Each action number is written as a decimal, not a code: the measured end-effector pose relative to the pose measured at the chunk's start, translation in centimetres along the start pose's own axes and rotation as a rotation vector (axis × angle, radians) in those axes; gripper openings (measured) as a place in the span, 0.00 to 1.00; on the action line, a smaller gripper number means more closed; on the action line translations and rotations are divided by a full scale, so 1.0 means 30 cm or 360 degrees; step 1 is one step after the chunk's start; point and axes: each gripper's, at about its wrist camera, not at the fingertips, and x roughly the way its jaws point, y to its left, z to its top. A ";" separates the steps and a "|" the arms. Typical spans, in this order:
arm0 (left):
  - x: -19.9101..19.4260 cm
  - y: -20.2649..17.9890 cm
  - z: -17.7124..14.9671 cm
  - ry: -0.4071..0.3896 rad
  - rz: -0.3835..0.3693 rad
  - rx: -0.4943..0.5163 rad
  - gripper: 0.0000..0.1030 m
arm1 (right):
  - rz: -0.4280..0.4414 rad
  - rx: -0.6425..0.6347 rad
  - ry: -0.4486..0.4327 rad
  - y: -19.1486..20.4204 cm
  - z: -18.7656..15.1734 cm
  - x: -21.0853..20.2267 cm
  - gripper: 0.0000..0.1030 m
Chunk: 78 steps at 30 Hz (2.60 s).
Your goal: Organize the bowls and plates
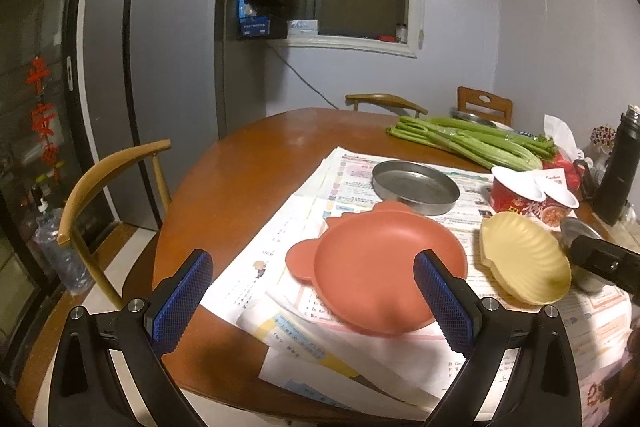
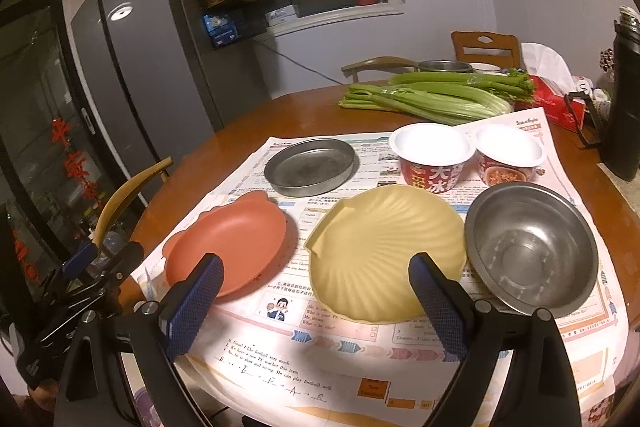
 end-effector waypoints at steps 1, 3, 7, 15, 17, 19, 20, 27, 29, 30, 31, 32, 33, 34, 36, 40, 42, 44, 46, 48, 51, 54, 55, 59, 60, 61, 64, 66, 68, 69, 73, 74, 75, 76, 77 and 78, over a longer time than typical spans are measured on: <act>-0.002 0.003 -0.002 -0.0008 0.0002 -0.0008 0.98 | 0.0010 0.0008 0.0002 -0.002 -0.002 0.000 0.92; -0.012 0.002 -0.001 -0.0039 -0.0012 -0.0011 0.98 | 0.0015 0.0028 0.0006 -0.007 -0.002 0.003 0.92; -0.022 -0.005 0.004 -0.0055 -0.0020 -0.0004 0.98 | -0.0016 0.0025 0.0027 -0.014 -0.005 0.015 0.92; -0.011 -0.017 0.000 -0.0025 -0.0035 0.0021 0.98 | -0.0004 0.0037 0.0032 -0.025 -0.003 0.015 0.92; -0.009 -0.018 -0.001 -0.0014 -0.0054 0.0023 0.98 | 0.0003 0.0037 0.0034 -0.024 -0.003 0.018 0.92; -0.012 -0.018 0.000 -0.0009 -0.0074 0.0020 0.98 | 0.0002 0.0034 0.0044 -0.021 -0.003 0.028 0.92; -0.015 -0.017 0.002 -0.0017 -0.0076 0.0023 0.98 | 0.0006 0.0036 0.0049 -0.020 -0.001 0.032 0.92; -0.006 -0.010 0.006 -0.0006 -0.0062 0.0018 0.98 | 0.0014 -0.0010 0.0029 0.004 0.005 0.031 0.92; -0.001 -0.006 0.009 -0.0003 -0.0052 0.0018 0.98 | 0.0016 -0.0019 0.0025 0.010 0.011 0.033 0.92; 0.005 -0.003 0.011 0.0003 -0.0050 0.0016 0.98 | 0.0018 -0.0027 0.0029 0.015 0.016 0.038 0.92; 0.014 -0.001 0.014 0.0011 -0.0047 0.0011 0.98 | 0.0021 -0.0037 0.0035 0.020 0.022 0.045 0.92; 0.022 0.003 0.017 0.0022 -0.0044 0.0002 0.98 | 0.0023 -0.0050 0.0042 0.028 0.028 0.051 0.92; 0.032 0.004 0.019 0.0033 -0.0042 -0.0009 0.98 | 0.0021 -0.0063 0.0053 0.034 0.032 0.059 0.92; 0.038 0.008 0.020 0.0044 -0.0041 -0.0019 0.98 | 0.0023 -0.0072 0.0063 0.041 0.036 0.067 0.92; 0.060 0.016 0.024 0.0071 -0.0040 -0.0036 0.98 | 0.0039 -0.0092 0.0070 0.053 0.043 0.082 0.92; 0.099 0.021 0.035 0.0091 -0.0021 -0.0039 0.98 | 0.0037 -0.0138 0.0104 0.077 0.056 0.124 0.92; 0.119 0.022 0.041 0.0104 -0.0016 -0.0041 0.98 | 0.0061 -0.0143 0.0130 0.087 0.066 0.147 0.89; 0.140 0.023 0.046 0.0121 -0.0018 -0.0048 0.98 | 0.0079 -0.0142 0.0157 0.092 0.079 0.172 0.89; 0.163 0.026 0.052 0.0140 -0.0028 -0.0058 0.98 | 0.0081 -0.0144 0.0174 0.096 0.089 0.194 0.89; 0.180 0.027 0.056 0.0157 -0.0035 -0.0072 0.98 | 0.0073 -0.0149 0.0203 0.103 0.099 0.228 0.89; 0.214 0.026 0.067 0.0179 -0.0044 -0.0074 0.98 | 0.0104 -0.0129 0.0267 0.102 0.108 0.281 0.85; 0.250 0.029 0.069 0.0207 -0.0023 -0.0060 0.98 | 0.0141 -0.0119 0.0339 0.109 0.113 0.333 0.84; 0.262 0.032 0.069 0.0225 -0.0026 -0.0069 0.98 | 0.0143 -0.0126 0.0353 0.114 0.115 0.347 0.84; 0.318 0.046 0.071 0.0294 -0.0047 -0.0117 0.98 | 0.0140 -0.0190 0.0363 0.142 0.127 0.380 0.84; 0.329 0.048 0.071 0.0301 -0.0047 -0.0120 0.98 | 0.0144 -0.0205 0.0357 0.147 0.131 0.386 0.84; 0.340 0.049 0.071 0.0308 -0.0039 -0.0119 0.98 | 0.0151 -0.0228 0.0362 0.156 0.134 0.396 0.84; 0.383 0.050 0.060 0.0369 -0.0012 -0.0123 0.98 | 0.0152 -0.0271 0.0402 0.173 0.134 0.430 0.84; 0.402 0.054 0.056 0.0400 -0.0024 -0.0139 0.98 | 0.0156 -0.0273 0.0430 0.177 0.129 0.450 0.84; 0.417 0.055 0.052 0.0418 -0.0028 -0.0148 0.98 | 0.0172 -0.0270 0.0454 0.177 0.126 0.466 0.84; 0.428 0.051 0.051 0.0435 -0.0019 -0.0148 0.98 | 0.0174 -0.0272 0.0464 0.178 0.124 0.476 0.84; 0.449 0.036 0.051 0.0454 -0.0012 -0.0118 0.98 | 0.0179 -0.0278 0.0511 0.182 0.120 0.505 0.84; 0.448 0.035 0.051 0.0460 -0.0019 -0.0117 0.97 | 0.0184 -0.0280 0.0517 0.183 0.119 0.510 0.84; 0.452 0.033 0.050 0.0464 -0.0028 -0.0119 0.95 | 0.0187 -0.0285 0.0523 0.185 0.119 0.514 0.82; 0.454 0.035 0.051 0.0469 -0.0033 -0.0121 0.92 | 0.0187 -0.0290 0.0526 0.186 0.120 0.519 0.81; 0.460 0.034 0.050 0.0480 -0.0033 -0.0123 0.91 | 0.0187 -0.0296 0.0529 0.187 0.120 0.523 0.81; 0.469 0.033 0.048 0.0498 -0.0027 -0.0125 0.87 | 0.0187 -0.0298 0.0532 0.188 0.121 0.526 0.80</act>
